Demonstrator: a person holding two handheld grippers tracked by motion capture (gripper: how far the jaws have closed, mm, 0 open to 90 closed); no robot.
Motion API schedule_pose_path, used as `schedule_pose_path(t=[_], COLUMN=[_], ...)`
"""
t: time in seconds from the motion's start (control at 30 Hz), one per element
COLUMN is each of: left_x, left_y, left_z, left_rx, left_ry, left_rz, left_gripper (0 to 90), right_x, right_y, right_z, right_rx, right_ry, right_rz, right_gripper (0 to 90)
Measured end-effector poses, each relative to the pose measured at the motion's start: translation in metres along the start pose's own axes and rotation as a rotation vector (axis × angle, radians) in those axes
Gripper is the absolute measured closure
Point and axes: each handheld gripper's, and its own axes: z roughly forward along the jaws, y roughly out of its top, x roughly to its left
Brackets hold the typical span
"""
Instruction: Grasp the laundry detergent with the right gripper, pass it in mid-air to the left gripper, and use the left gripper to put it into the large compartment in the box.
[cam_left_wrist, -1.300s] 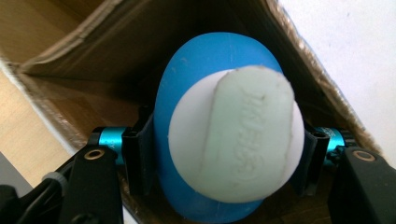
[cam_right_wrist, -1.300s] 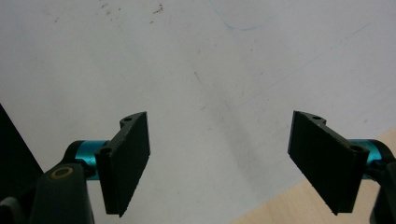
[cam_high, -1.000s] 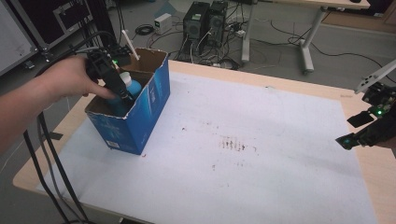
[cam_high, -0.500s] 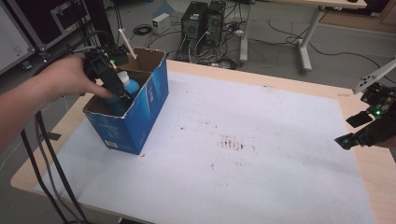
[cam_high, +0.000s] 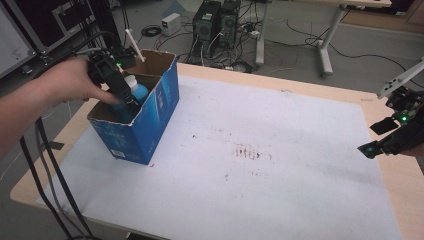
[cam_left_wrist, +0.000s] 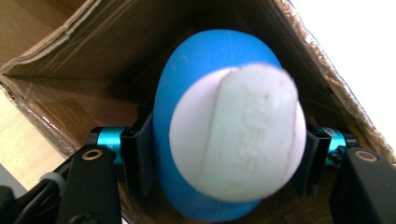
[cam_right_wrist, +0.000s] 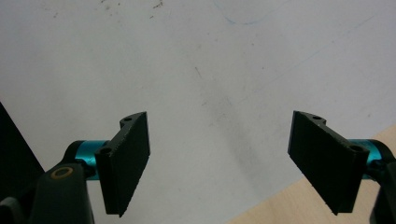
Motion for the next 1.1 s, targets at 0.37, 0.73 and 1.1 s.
schedule_pose_path(t=[0.37,0.73,1.1], left_x=[0.000,-0.020,-0.082], left_y=[-0.001,0.014,0.072], left_z=[-0.018,-0.067,-0.065], left_rx=[-0.024,-0.083,-0.093], left_ry=[0.016,0.059,-0.048], left_rz=[0.022,0.107,0.327], left_gripper=[19.7,17.2,17.2], right_x=[0.004,0.009,0.021], right_y=[-0.003,-0.001,0.000], right_z=[-0.003,-0.007,-0.010], right_rx=[-0.012,-0.040,-0.068], right_ry=[0.005,0.011,0.017], right_rz=[0.002,0.014,0.037], right_gripper=[20.6,20.5,20.5])
